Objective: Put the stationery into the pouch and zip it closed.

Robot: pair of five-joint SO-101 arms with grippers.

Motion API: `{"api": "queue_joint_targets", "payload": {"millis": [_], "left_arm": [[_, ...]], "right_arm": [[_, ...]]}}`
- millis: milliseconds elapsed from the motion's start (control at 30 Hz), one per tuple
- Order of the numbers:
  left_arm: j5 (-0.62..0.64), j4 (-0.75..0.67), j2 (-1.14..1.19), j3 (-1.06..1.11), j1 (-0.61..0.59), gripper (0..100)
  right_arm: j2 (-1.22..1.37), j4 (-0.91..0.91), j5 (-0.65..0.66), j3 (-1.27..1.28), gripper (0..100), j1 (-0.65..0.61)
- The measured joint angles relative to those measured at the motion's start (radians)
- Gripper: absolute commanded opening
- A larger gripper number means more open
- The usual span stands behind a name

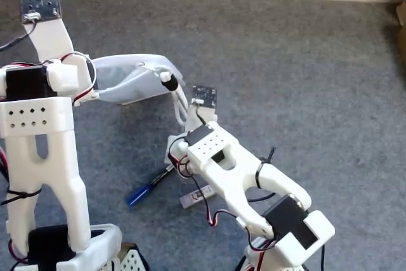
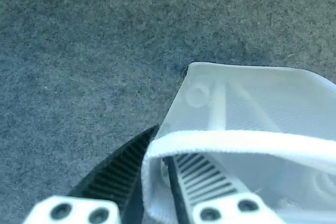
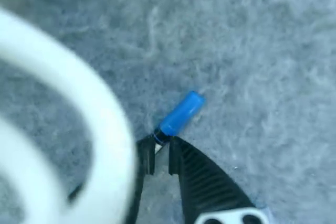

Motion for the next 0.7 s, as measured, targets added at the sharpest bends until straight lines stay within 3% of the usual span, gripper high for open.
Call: {"api": "queue_joint_targets", "payload": {"millis": [700], "left_arm": [[0.000,0.000,0.000,0.000,0.000,1]], "right_arm": [[0.021,-0.080,-0.051,-0.005,14.9,0.043]]}}
